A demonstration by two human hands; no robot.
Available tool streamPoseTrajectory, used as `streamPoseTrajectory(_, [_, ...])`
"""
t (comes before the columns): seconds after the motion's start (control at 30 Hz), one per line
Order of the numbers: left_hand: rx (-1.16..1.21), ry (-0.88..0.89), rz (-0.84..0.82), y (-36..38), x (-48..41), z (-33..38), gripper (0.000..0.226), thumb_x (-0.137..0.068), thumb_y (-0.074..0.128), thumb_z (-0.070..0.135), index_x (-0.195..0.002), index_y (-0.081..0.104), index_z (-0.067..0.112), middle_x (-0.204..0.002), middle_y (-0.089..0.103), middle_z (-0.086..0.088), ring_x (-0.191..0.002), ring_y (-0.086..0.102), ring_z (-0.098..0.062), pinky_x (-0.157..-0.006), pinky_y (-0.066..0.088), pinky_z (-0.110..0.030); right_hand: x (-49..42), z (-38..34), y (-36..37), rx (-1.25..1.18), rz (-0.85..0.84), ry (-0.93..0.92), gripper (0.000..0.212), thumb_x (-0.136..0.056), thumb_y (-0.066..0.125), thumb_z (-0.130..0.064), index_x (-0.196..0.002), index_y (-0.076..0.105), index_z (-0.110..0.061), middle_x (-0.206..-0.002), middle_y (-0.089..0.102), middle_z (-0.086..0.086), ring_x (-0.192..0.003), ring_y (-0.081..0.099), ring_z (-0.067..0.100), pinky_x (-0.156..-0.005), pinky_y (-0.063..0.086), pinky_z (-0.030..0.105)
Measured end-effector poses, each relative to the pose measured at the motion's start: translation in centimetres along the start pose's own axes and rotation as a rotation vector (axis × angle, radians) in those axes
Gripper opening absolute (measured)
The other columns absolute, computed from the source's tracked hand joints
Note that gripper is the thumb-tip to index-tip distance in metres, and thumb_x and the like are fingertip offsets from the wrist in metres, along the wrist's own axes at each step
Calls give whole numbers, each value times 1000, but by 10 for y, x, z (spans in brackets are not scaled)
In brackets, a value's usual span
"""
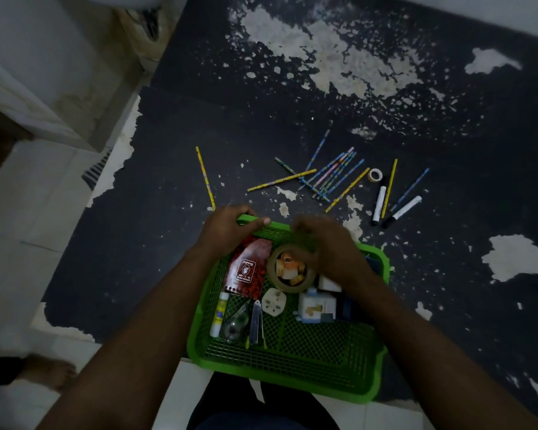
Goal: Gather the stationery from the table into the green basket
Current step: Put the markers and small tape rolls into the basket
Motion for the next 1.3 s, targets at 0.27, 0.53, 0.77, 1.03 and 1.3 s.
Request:
streamPoseTrajectory(0.27, [27, -23, 5, 0, 0, -3, 60, -73, 56, 87, -87, 72, 31, -85, 73, 12, -74, 68, -6, -70, 57, -40, -42, 156, -62, -121, 449, 428, 27, -88, 66, -18, -113, 65, -7, -108, 67, 13, -96, 63, 29, -80, 47, 32])
streamPoseTrajectory(0.53, [88, -39, -21, 0, 1, 3, 47, -78, 65, 72, -89, 74, 27, -88, 74, 17, -78, 67, 4, -74, 58, -34, -54, 208, -47, -100, 385, 534, 47, -93, 52, -2, -140, 46, -2, -137, 51, 23, -117, 51, 34, -99, 39, 39])
streamPoseTrajectory(0.77, [65, -49, -38, 1, 0, 0, 52, -77, 60, 78, -91, 73, 30, -92, 74, 15, -82, 69, 0, -76, 59, -40, -49, 209, -42, -4, 360, 497, 34, -89, 62, -8, -123, 59, -3, -113, 64, 25, -103, 59, 42, -76, 39, 35])
streamPoseTrajectory(1.03, [50, -66, -37, 2, 0, 0, 59, -73, 58, 84, -90, 72, 29, -91, 73, 15, -81, 69, -3, -77, 59, -41, -16, 141, -80, -320, 610, 369, 36, -84, 75, -35, -114, 66, -19, -104, 60, 8, -78, 66, 18, -72, 56, 30])
streamPoseTrajectory(1.3, [29, -42, -15, 1, 0, -3, 58, -74, 58, 85, -86, 71, 30, -82, 72, 9, -73, 69, -10, -71, 58, -43, 55, 4, 1, -357, 139, 127, 36, -81, 79, -30, -115, 70, -23, -103, 64, -15, -95, 56, -12, -76, 42, 4])
Point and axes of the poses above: each hand's wrist, its own x-axis away from the middle knuckle, its own y-axis out of the palm, z = x × y, the point moved 9 cm from there along -x, towards the middle knuckle
